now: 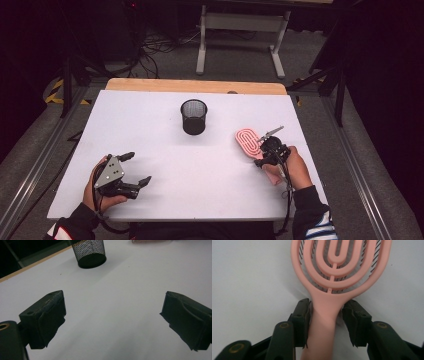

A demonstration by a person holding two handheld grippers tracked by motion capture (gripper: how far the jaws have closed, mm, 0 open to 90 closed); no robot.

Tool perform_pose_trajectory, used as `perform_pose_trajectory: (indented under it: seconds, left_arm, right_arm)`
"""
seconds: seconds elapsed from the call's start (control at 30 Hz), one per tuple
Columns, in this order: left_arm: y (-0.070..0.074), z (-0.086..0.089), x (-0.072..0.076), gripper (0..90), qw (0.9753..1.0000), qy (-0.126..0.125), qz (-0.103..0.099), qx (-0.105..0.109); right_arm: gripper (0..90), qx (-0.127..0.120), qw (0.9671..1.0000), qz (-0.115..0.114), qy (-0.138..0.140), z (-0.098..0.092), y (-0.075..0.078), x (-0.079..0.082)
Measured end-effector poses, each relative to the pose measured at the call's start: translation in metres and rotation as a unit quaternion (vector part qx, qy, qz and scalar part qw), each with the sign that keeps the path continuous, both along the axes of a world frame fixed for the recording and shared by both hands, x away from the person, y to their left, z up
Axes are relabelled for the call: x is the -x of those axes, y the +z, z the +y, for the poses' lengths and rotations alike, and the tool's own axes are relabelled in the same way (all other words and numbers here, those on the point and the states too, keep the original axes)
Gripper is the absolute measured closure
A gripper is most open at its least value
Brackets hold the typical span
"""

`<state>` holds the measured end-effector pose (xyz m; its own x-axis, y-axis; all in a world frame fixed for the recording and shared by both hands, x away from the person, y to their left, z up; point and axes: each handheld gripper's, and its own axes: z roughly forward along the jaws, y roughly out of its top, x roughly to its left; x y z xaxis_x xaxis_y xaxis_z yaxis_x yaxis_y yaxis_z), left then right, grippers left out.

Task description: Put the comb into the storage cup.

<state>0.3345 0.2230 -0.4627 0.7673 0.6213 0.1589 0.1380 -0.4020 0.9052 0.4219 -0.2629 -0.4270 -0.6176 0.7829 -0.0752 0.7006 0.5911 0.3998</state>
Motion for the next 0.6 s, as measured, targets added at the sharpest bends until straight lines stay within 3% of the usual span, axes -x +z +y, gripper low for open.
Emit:
perform_pose_trajectory:
  seconds: [0.3,0.6]
  left_arm:
    - [-0.0007,0.0001,0.0000,6.5,1.0000,-0.003,0.006,0.001]
    - [-0.0009,-0.0006,0.0001,6.8,1.0000,-0.005,0.008,0.000]
  right_arm:
    - [69.2,-0.014,0.9998,0.004,0.012,-0.0018,-0.0010,-0.0015]
    - [69.5,-0.024,0.9996,-0.013,0.010,-0.0050,-0.0018,0.0015]
